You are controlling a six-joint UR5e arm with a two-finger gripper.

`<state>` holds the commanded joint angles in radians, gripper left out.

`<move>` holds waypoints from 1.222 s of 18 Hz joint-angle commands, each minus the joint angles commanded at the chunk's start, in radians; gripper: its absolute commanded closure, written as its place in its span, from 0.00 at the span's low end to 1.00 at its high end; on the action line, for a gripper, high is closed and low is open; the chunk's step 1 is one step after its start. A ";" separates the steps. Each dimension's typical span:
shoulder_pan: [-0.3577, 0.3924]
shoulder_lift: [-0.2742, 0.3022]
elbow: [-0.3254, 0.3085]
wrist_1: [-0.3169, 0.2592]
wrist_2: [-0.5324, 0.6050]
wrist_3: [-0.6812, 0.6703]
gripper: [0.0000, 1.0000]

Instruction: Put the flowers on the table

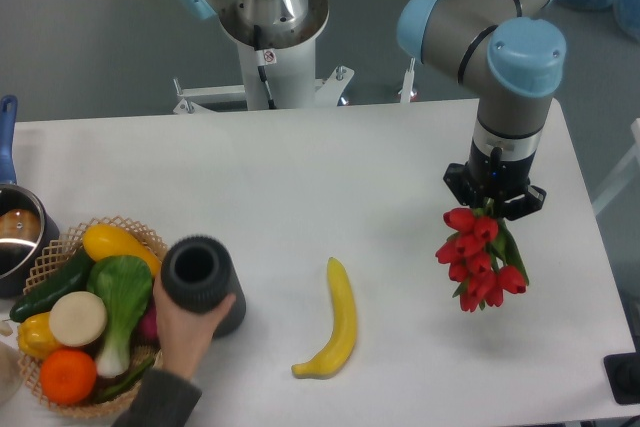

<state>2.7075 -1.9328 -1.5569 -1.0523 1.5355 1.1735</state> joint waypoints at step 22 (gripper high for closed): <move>-0.022 -0.035 -0.106 0.137 0.032 -0.005 0.00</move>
<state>2.6859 -1.9682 -1.6628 -0.9158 1.5677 1.1689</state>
